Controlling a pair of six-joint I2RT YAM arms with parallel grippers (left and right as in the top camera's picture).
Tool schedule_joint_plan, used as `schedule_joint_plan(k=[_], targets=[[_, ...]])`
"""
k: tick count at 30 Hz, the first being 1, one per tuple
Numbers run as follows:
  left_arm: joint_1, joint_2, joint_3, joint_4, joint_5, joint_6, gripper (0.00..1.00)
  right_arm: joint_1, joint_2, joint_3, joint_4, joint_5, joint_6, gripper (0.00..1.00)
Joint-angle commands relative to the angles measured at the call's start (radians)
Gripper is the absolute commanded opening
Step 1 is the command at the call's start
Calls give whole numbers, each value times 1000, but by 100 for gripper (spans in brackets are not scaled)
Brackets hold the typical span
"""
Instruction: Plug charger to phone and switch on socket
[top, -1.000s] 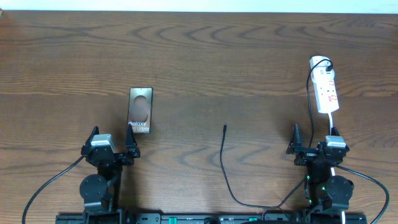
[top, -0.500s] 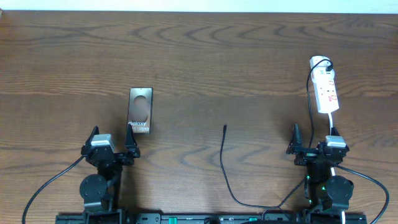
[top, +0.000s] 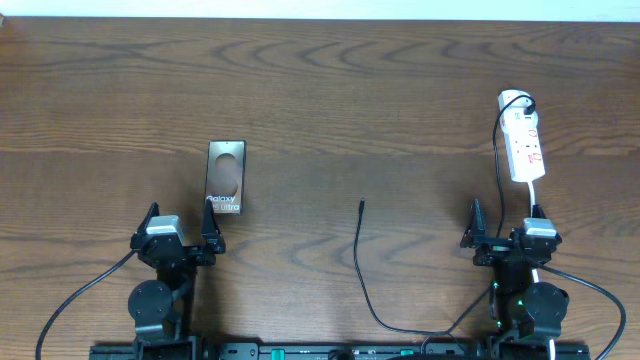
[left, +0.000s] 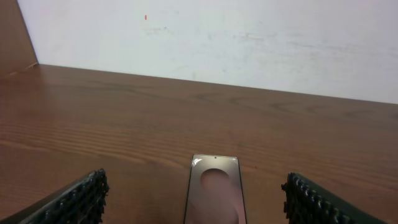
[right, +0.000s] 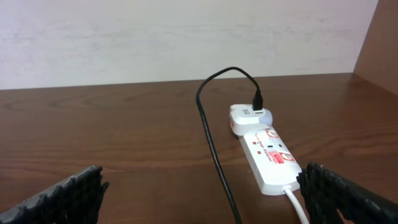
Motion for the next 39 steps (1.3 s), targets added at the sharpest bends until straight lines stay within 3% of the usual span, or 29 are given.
schedule_joint_plan(k=[1, 21, 31, 39], targets=[[5, -6, -10, -43, 24, 14, 89, -6, -5, -1, -5, 5, -8, 99], [5, -6, -10, -42, 15, 14, 89, -6, -5, -1, -5, 5, -8, 99], [5, -6, -10, -43, -64, 13, 89, -6, -5, -1, -5, 5, -8, 99], [5, -6, -8, 50, -46, -5, 89, -6, -5, -1, -5, 5, -8, 99]])
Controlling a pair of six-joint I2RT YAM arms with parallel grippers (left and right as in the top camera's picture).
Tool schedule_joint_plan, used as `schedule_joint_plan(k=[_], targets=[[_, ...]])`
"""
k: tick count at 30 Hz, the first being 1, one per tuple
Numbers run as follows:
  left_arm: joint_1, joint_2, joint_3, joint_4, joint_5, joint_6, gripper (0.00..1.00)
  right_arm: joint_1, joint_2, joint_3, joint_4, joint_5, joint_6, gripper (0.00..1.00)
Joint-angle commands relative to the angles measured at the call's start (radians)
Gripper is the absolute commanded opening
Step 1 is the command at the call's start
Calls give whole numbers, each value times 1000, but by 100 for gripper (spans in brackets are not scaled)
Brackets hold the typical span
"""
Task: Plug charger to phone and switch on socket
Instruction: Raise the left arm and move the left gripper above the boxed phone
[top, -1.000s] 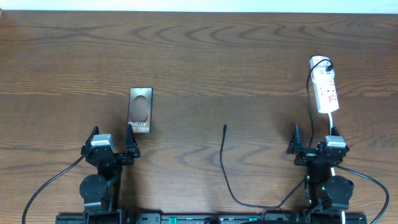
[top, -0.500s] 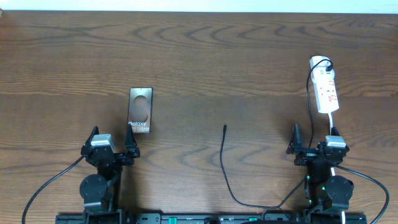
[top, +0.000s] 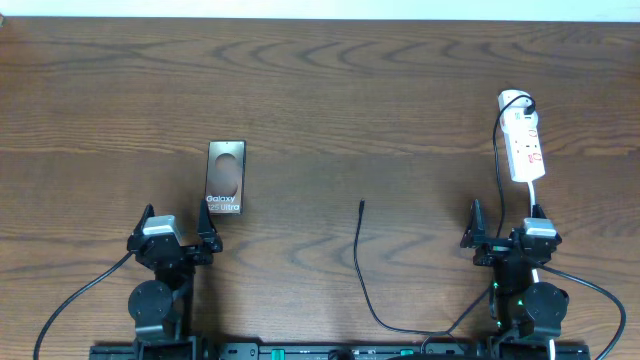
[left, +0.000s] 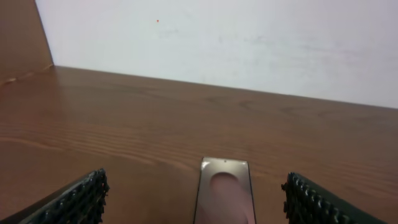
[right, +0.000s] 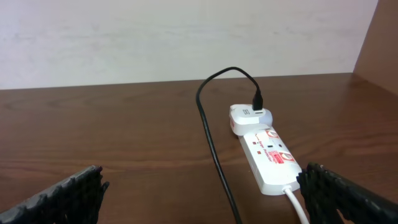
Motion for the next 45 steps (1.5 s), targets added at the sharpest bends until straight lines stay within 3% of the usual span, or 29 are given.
schedule_joint_plan(k=[1, 12, 28, 45], targets=[[5, -6, -4, 38, 12, -4, 89, -6, -5, -1, -5, 5, -8, 99], [5, 47, 141, 43, 78, 38, 89, -6, -5, -1, -5, 5, -8, 99], [5, 557, 614, -43, 78, 86, 89, -6, -5, -1, -5, 5, -8, 99], [5, 1131, 1342, -663, 73, 123, 89, -6, -5, -1, -5, 5, -8, 99]])
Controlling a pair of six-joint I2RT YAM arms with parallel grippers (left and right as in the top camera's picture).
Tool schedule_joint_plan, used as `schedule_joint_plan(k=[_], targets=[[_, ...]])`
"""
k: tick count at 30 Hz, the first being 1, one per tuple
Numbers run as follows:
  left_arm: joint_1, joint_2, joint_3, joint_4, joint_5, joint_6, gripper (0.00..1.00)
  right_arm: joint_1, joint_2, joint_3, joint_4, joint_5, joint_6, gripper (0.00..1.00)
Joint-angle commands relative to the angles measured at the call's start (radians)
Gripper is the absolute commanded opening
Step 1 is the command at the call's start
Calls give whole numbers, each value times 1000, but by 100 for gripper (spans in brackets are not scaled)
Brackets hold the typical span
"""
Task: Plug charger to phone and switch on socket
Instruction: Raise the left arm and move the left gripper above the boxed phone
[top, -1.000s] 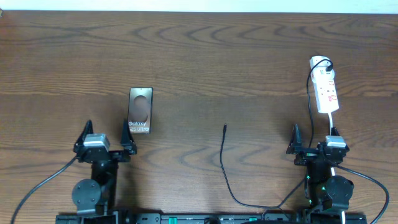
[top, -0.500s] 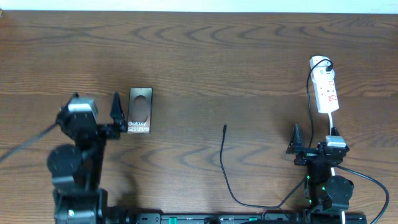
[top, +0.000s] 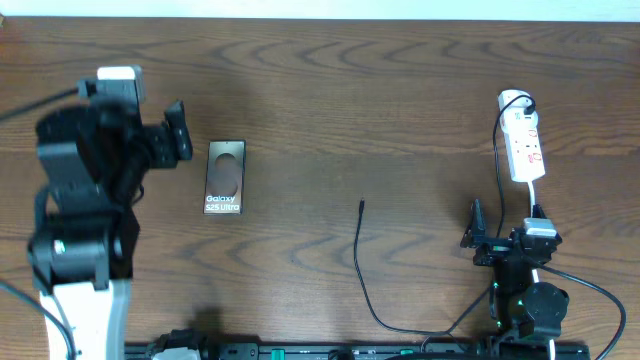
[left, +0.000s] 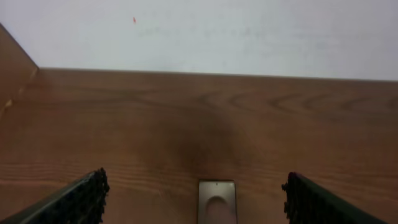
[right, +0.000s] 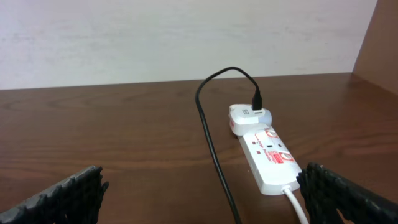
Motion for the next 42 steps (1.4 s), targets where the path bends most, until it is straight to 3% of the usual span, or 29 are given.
schedule_joint_plan(k=[1, 9, 28, 29, 30, 31, 32, 34, 35, 42], targets=[[5, 99, 126, -86, 8, 14, 89, -6, -5, -1, -4, 5, -9, 99], [5, 313, 304, -337, 9, 14, 89, -6, -5, -1, -5, 5, -8, 99], [4, 490, 303, -378, 13, 13, 88, -6, -5, -1, -5, 5, -8, 99], [4, 490, 303, -378, 13, 13, 65, -6, -5, -1, -5, 5, -8, 99], [4, 490, 303, -379, 13, 13, 50, -6, -5, -1, -5, 5, -8, 99], [4, 490, 302, -379, 13, 13, 45, -6, -5, -1, -4, 5, -8, 99], [4, 490, 301, -379, 13, 13, 45, -6, -5, -1, -5, 5, -8, 99], [4, 490, 298, -384, 13, 13, 82, -6, -5, -1, -4, 5, -8, 99], [4, 490, 296, -387, 13, 10, 93, -6, -5, -1, -5, 5, -8, 99], [4, 490, 235, -390, 13, -8, 96, -6, -5, -1, -5, 5, -9, 99]])
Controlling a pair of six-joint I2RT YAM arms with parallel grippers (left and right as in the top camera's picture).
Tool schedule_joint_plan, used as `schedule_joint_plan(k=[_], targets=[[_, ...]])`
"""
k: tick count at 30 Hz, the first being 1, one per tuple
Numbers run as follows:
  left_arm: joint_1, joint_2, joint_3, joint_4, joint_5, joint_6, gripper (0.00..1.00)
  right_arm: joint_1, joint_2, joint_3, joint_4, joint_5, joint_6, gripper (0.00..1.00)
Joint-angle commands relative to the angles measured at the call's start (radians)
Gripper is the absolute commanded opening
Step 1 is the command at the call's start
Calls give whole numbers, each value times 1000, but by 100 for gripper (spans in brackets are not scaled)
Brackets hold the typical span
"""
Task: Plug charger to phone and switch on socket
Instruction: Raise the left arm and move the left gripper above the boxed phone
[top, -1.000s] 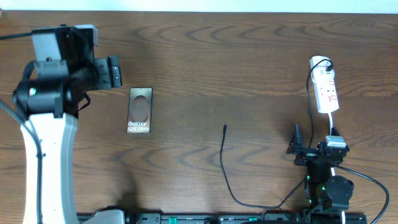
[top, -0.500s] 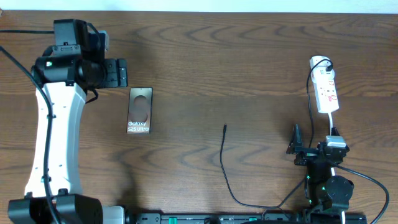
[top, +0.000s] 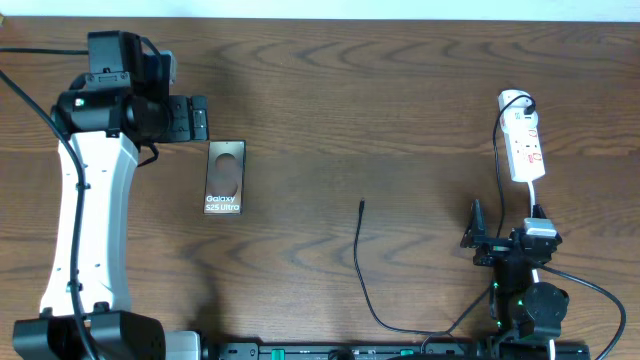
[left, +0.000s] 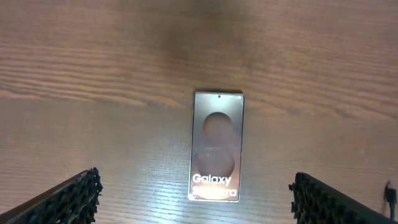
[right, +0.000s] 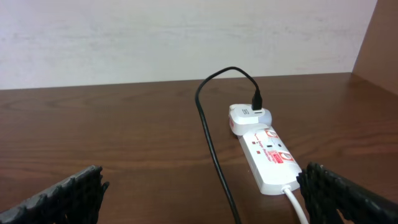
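Observation:
The phone (top: 224, 178) lies face up on the wooden table, its screen reading "Galaxy"; the left wrist view shows all of the phone (left: 216, 146) from above. My left gripper (top: 188, 118) hangs open above the table just beyond the phone's far-left corner, empty, with its open jaws (left: 194, 179) wide either side of the phone. The black charger cable (top: 358, 260) ends in a free plug tip (top: 361, 204) at mid-table. A white power strip (top: 524, 147) with a white adapter (top: 514, 100) lies far right. My right gripper (top: 503, 222) rests open near the front edge.
The right wrist view shows the power strip (right: 268, 158), the adapter (right: 247, 118) and the black cable (right: 214, 149) looping from it towards the camera. A white cord (top: 534, 195) runs from the strip towards the right arm's base. A white wall borders the table's far edge.
My left arm has shifted right and tipped its wrist downward: the wrist view showed only the phone's top at its lower edge, and now shows the whole phone from above. The right arm has not moved.
Both grippers sat open at the front edge, the left one just in front of the phone. The left then shifted slightly. It was later raised over the far left of the table, and now hangs over the phone's far end. Phone, cable and strip have stayed put.

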Motion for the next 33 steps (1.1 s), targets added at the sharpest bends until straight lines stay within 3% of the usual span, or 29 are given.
schedule_joint_plan(k=[1, 12, 33], targets=[[4, 3, -49, -7, 5, -19, 96, -6, -5, -1, -5, 5, -8, 99], [-38, 13, -197, 28, 5, -41, 98, -6, -5, -1, -5, 5, -8, 99], [-103, 251, -200, 98, -33, -44, 97, -6, -5, -1, -5, 5, -8, 99]])
